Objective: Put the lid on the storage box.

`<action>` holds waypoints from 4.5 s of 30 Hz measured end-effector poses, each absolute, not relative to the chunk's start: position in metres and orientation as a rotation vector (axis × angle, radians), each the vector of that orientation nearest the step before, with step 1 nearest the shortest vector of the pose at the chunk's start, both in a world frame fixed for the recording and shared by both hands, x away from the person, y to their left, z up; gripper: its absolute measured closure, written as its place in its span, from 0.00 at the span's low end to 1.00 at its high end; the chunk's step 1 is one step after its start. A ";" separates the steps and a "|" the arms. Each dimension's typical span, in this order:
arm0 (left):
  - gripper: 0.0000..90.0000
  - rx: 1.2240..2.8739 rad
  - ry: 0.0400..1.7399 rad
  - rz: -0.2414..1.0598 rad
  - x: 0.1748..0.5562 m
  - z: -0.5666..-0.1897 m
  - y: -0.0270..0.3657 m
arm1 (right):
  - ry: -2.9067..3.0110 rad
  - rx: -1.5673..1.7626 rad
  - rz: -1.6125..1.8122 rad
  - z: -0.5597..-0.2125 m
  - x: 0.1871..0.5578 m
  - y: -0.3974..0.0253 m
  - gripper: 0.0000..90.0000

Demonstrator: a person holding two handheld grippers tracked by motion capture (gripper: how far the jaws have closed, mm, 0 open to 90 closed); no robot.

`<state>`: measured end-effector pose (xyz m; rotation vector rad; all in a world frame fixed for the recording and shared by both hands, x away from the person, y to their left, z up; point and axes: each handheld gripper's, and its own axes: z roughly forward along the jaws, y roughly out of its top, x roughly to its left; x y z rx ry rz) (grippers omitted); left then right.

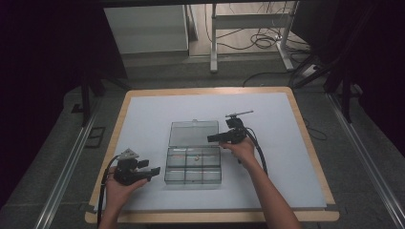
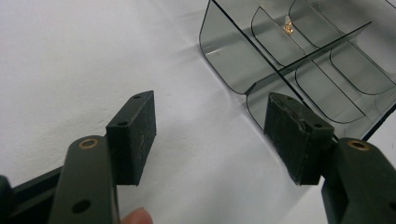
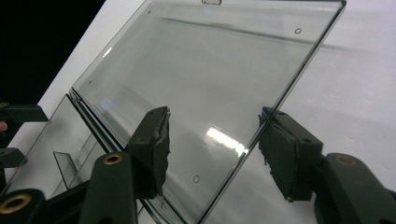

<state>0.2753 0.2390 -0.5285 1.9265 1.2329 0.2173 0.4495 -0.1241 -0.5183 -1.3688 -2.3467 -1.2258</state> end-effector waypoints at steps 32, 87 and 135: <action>0.39 1.934 1.231 0.216 0.276 -0.529 0.238 | -2.397 -1.317 -1.355 -0.509 0.439 -0.128 0.62; 0.38 1.938 1.235 0.206 0.276 -0.531 0.237 | -2.463 -1.229 -1.557 -0.501 0.422 -0.134 0.76; 0.38 1.939 1.234 0.206 0.276 -0.531 0.237 | -2.477 -1.192 -1.628 -0.499 0.415 -0.137 0.78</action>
